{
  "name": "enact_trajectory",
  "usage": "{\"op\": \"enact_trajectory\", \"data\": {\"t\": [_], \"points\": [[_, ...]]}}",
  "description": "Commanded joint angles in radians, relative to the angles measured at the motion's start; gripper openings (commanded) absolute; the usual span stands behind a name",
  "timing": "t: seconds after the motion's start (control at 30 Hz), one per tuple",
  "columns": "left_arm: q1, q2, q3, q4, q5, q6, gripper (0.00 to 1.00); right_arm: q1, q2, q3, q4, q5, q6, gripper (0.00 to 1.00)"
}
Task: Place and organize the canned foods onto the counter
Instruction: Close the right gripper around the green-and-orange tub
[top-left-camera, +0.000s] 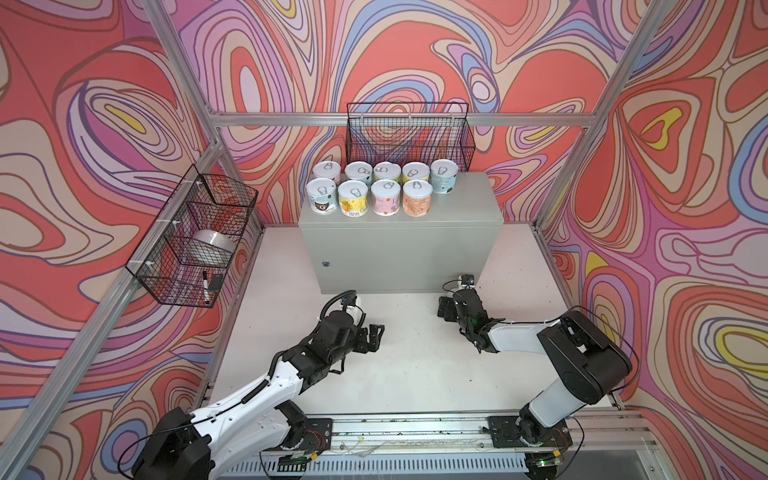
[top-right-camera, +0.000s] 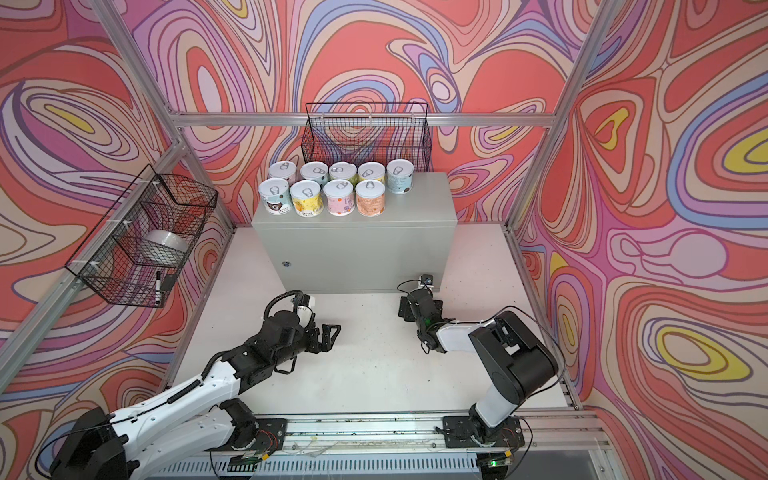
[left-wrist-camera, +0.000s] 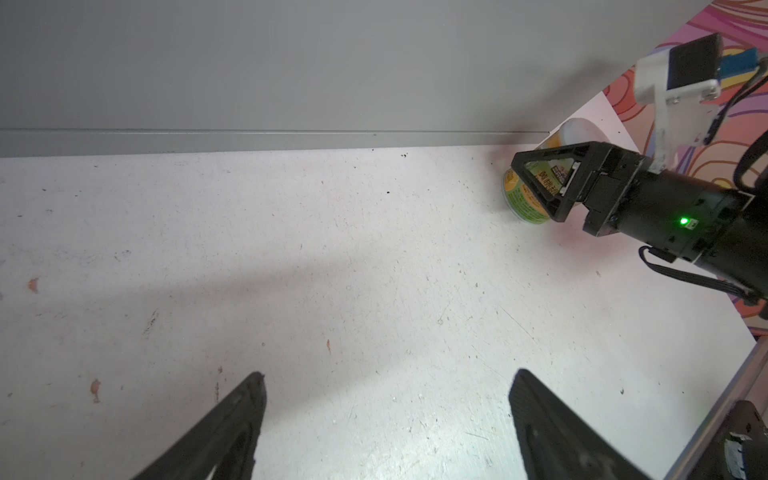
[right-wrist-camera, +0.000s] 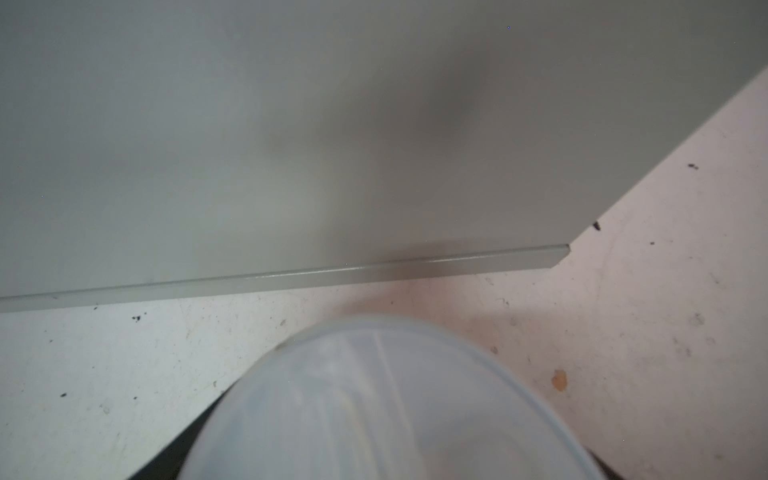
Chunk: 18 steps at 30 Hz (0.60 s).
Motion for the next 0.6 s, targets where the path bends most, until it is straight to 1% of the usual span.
{"op": "enact_trajectory", "data": {"t": [0.0,0.03,0.1,0.13,0.17,0.2,0.27,0.33,0.37,0.4,0.47,0.53,0.57], "points": [[-0.006,-0.025,-0.01,-0.009,-0.025,-0.013,0.92,0.025,0.029,-0.019,-0.006,0.045,0.046,0.93],[-0.006,-0.027,-0.013,-0.008,-0.027,-0.013,0.92,0.025,0.026,-0.029,0.007,0.05,0.048,0.92],[-0.006,-0.026,-0.014,-0.006,-0.026,-0.012,0.92,0.025,0.021,-0.04,0.017,0.065,0.052,0.88],[-0.006,-0.024,-0.014,-0.006,-0.026,-0.014,0.92,0.025,0.021,-0.039,0.016,0.067,0.052,0.84],[-0.006,-0.02,-0.013,-0.004,-0.025,-0.013,0.92,0.025,0.02,-0.037,0.012,0.072,0.051,0.77],[-0.006,-0.017,-0.012,-0.004,-0.024,-0.013,0.92,0.025,0.018,-0.037,0.009,0.078,0.052,0.65],[-0.006,-0.014,-0.012,-0.003,-0.025,-0.014,0.92,0.026,0.011,-0.039,0.008,0.082,0.051,0.49],[-0.006,-0.016,-0.012,-0.001,-0.027,-0.015,0.92,0.026,-0.002,-0.04,0.012,0.08,0.04,0.3],[-0.006,-0.018,-0.012,-0.001,-0.027,-0.016,0.92,0.028,-0.011,-0.04,0.01,0.077,0.029,0.11],[-0.006,-0.021,-0.012,-0.004,-0.029,-0.016,0.92,0.029,-0.022,-0.037,0.001,0.082,0.023,0.0],[-0.005,-0.032,-0.012,-0.014,-0.033,-0.016,0.92,0.031,-0.058,-0.026,-0.035,0.077,0.003,0.0],[-0.006,-0.05,-0.01,-0.031,-0.034,-0.008,0.92,0.034,-0.115,0.006,-0.14,0.075,-0.007,0.0],[-0.006,-0.063,-0.005,-0.048,-0.034,0.001,0.92,0.034,-0.164,0.029,-0.227,0.062,-0.011,0.0]]}}
